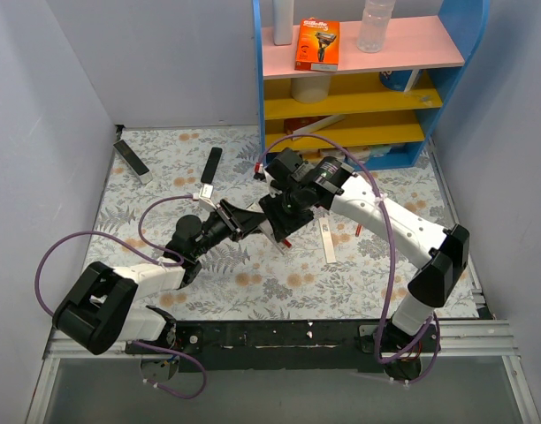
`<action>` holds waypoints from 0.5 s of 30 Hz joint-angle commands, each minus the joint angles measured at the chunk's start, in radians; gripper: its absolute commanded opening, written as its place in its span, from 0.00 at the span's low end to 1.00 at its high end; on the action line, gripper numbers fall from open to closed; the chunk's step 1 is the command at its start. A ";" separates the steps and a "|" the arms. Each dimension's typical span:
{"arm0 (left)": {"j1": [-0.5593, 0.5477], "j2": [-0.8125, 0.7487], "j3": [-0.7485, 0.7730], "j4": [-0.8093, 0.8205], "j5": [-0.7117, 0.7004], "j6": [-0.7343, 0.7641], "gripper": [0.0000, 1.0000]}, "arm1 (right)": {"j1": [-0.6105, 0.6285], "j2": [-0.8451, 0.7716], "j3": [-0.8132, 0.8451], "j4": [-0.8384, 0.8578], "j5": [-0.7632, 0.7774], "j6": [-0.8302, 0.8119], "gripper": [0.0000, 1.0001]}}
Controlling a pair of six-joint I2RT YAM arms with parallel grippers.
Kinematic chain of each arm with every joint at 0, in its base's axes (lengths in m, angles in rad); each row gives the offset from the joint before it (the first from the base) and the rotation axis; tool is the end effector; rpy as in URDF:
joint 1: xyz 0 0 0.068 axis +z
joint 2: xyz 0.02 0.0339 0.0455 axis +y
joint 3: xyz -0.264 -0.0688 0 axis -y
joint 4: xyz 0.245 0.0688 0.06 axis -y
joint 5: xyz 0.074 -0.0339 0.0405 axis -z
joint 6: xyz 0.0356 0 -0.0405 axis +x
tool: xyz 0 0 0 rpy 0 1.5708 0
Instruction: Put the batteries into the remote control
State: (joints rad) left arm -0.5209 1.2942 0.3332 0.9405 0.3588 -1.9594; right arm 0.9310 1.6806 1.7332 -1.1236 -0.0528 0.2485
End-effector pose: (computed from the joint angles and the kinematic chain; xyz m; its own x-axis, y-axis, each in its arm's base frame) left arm 0.2060 -0.1326 0.1988 -0.7063 -0.5938 0.3855 -0.3084 -0.2321 -0.9225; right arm 0.2032 0.2762 0.3526 -0.7087 -0.5408 -0.4531 -0.6622 0.7314 0.1628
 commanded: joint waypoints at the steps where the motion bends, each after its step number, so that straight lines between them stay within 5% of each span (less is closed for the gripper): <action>1: -0.001 -0.033 0.020 -0.032 0.005 0.028 0.00 | 0.002 -0.068 0.019 0.027 0.002 -0.032 0.54; 8: 0.015 -0.056 0.029 -0.074 0.032 0.036 0.00 | 0.000 -0.195 -0.084 0.151 -0.022 -0.245 0.50; 15: 0.022 -0.085 0.058 -0.111 0.095 0.056 0.00 | 0.000 -0.424 -0.345 0.316 -0.137 -0.670 0.53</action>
State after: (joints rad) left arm -0.5064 1.2514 0.3397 0.8429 0.4030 -1.9297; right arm 0.9310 1.3685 1.4929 -0.9401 -0.1028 -0.1524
